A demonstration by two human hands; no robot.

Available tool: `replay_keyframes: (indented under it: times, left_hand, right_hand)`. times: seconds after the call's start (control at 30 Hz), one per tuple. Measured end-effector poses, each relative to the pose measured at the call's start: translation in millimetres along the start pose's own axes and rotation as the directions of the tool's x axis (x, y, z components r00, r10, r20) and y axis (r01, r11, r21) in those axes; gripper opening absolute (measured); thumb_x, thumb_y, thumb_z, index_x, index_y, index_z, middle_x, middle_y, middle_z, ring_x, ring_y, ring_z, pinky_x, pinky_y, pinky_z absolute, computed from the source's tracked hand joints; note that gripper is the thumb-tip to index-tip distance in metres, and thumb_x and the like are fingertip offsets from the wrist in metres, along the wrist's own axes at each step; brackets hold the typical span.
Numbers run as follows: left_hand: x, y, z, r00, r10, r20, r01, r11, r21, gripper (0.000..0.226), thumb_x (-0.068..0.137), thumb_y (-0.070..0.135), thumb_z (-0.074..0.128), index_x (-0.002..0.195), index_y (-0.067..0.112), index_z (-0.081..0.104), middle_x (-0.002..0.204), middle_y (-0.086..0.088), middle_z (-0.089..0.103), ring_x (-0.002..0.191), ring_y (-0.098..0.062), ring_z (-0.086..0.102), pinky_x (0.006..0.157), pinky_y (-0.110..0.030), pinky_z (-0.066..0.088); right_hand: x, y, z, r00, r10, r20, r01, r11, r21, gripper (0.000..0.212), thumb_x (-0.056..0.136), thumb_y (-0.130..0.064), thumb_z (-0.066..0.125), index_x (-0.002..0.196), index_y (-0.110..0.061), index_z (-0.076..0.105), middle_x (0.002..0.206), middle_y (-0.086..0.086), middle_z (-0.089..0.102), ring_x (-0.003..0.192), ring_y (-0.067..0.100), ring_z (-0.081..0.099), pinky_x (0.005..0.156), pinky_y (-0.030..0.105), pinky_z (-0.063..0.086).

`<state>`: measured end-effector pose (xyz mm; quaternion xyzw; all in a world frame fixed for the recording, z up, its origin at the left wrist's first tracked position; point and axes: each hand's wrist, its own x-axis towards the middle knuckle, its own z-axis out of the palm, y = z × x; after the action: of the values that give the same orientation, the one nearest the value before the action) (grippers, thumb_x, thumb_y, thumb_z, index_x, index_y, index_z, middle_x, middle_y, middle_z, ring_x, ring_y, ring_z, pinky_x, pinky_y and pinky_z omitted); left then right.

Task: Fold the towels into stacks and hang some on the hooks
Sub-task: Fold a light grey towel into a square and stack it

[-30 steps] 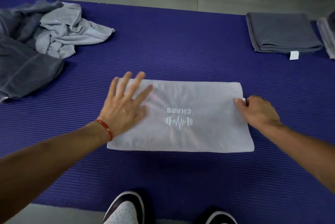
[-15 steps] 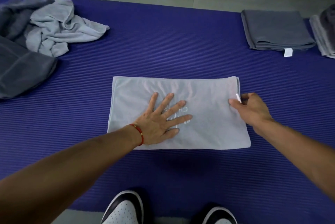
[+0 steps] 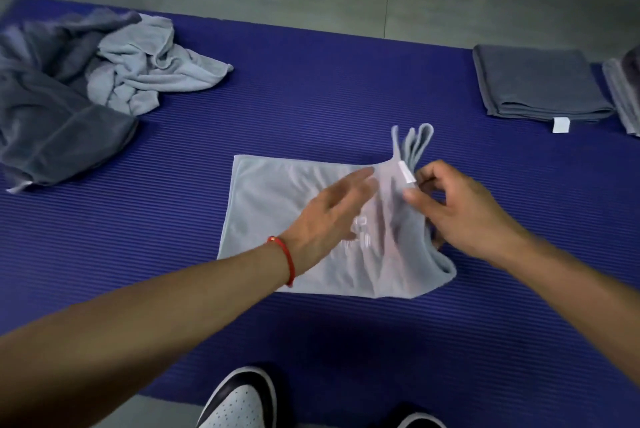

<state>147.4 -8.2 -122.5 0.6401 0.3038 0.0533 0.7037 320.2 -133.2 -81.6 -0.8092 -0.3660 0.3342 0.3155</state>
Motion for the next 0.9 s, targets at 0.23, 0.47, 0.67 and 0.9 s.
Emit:
replay_keyframes:
  times: [0.23, 0.47, 0.67, 0.9]
  left_hand:
    - [-5, 6, -43, 0.932, -0.257, -0.254, 0.130, 0.894, -0.428, 0.027, 0.102, 0.023, 0.055, 0.115, 0.001, 0.065, 0.094, -0.016, 0.074, 0.079, -0.030, 0.072, 0.067, -0.040, 0.060]
    - [-31, -48, -121, 0.917, -0.054, -0.396, 0.127, 0.979, 0.160, 0.021, 0.103, 0.029, 0.054, 0.122, 0.033, 0.062, 0.108, -0.001, 0.075, 0.099, -0.027, 0.073, 0.089, -0.052, 0.058]
    - [-10, -57, -140, 0.896, -0.075, -0.437, 0.245, 0.906, 0.346, 0.023, 0.093, 0.046, 0.066, 0.115, 0.045, 0.061, 0.103, 0.014, 0.071, 0.091, -0.008, 0.070, 0.081, -0.035, 0.060]
    - [6, -66, -144, 0.821, 0.014, -0.571, 0.300, 0.840, 0.452, 0.028, 0.100, 0.038, 0.057, 0.120, 0.019, 0.053, 0.098, -0.005, 0.067, 0.085, -0.025, 0.066, 0.074, -0.041, 0.055]
  right_hand:
    - [12, -52, 76, 0.910, -0.336, 0.241, 0.348, 0.937, -0.007, 0.048, 0.101, -0.036, 0.059, 0.145, -0.031, 0.040, 0.128, -0.013, 0.056, 0.100, -0.001, 0.065, 0.086, 0.021, 0.055]
    - [33, -11, 101, 0.778, -0.364, 0.512, 0.605, 0.655, -0.454, 0.066, 0.105, -0.038, 0.044, 0.162, -0.032, 0.010, 0.167, -0.007, 0.012, 0.153, 0.012, 0.009, 0.124, 0.040, 0.020]
    - [49, 7, 97, 0.733, -0.255, 0.631, 0.654, 0.522, -0.548, 0.062, 0.109, -0.046, 0.031, 0.162, -0.041, -0.003, 0.170, -0.011, -0.014, 0.154, 0.010, -0.022, 0.127, 0.046, -0.005]
    - [86, 19, 100, 0.797, -0.104, 0.596, 0.550, 0.534, -0.642, 0.084, 0.103, -0.064, 0.029, 0.155, -0.033, -0.029, 0.159, -0.010, -0.042, 0.146, 0.012, -0.039, 0.124, 0.057, -0.010]
